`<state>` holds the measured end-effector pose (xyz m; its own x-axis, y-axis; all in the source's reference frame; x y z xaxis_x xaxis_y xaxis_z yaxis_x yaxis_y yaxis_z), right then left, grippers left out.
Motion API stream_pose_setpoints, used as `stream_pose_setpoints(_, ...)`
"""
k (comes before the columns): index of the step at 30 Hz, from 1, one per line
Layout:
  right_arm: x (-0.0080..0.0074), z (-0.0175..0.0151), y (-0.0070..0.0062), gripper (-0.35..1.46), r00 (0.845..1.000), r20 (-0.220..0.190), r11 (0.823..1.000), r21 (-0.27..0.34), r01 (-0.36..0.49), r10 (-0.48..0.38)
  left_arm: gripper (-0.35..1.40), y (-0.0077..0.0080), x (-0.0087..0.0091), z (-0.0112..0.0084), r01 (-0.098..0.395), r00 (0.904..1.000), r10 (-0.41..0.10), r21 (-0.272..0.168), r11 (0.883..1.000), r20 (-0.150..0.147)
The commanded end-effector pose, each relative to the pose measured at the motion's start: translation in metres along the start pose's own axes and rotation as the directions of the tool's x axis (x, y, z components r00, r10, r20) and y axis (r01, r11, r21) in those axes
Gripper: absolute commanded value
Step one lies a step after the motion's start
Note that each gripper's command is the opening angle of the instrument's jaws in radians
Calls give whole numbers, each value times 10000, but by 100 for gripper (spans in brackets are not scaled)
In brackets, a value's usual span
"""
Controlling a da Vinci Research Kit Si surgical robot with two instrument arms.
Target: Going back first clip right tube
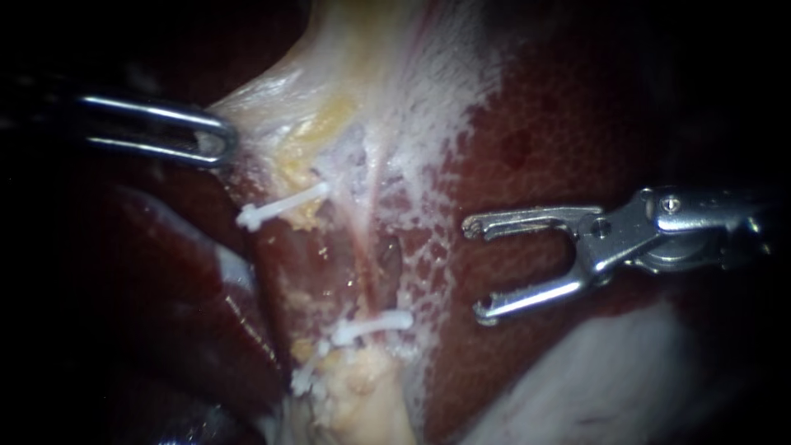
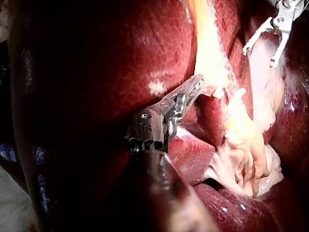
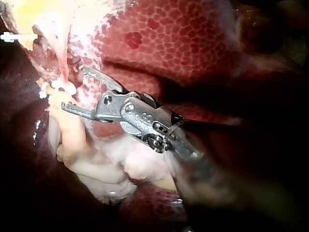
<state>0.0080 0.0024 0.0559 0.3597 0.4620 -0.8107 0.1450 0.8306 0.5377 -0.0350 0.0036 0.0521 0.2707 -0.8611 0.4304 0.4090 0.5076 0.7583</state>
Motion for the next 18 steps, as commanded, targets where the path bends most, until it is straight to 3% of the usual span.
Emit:
stream_pose_setpoints(1,0,0,0,60,10000,2,10000,-1,2,-2,-35,1,2,4,1,10000,0,53,10000,-61)
stream_pose_setpoints(12,0,-1,-2,60,10000,2,10000,-1,2,-2,-35,-1,16,40,11,9994,-4,197,9998,-350)
stream_pose_setpoints(18,-1,-2,-2,60,10000,2,10000,4,3,-3,-35,-1,19,48,38,9990,-27,239,9997,-436)
